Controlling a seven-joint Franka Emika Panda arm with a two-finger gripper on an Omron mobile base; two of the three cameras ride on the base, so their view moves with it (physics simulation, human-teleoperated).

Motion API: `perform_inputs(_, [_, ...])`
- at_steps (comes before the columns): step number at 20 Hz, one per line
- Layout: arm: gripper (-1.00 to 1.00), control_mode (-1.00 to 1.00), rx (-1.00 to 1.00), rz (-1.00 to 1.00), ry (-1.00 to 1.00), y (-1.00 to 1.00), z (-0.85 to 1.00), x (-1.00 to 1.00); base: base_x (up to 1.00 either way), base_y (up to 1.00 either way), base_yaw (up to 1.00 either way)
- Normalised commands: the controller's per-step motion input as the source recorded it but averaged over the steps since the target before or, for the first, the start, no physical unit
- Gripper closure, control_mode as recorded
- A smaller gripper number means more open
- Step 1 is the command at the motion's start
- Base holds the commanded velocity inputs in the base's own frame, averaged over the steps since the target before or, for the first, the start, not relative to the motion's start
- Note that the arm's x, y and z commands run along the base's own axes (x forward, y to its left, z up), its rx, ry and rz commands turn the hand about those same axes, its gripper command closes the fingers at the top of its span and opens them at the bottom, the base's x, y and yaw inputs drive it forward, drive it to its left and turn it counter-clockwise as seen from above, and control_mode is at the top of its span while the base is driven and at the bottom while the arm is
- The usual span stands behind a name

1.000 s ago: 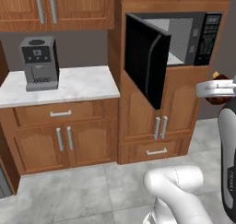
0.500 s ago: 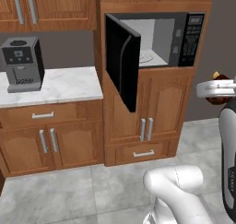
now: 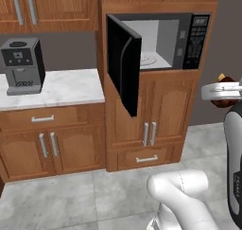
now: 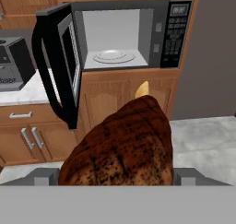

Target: Transport the steak from the fridge to the microwave and turn on the microwave.

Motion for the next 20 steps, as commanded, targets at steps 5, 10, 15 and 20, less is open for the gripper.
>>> perform_inputs(5, [1.00,1.00,0.00,0.00,0.00,0.00,0.00,0.00,0.29,-0.21,0.08])
perform_inputs(10, [1.00,1.00,0.00,0.00,0.00,0.00,0.00,0.00,0.27,-0.37,0.06])
perform_inputs(15, [1.00,1.00,0.00,0.00,0.00,0.00,0.00,0.00,0.34,-0.45,0.05])
perform_inputs(20, [1.00,1.00,0.00,0.00,0.00,0.00,0.00,0.00,0.39,-0.35,0.03])
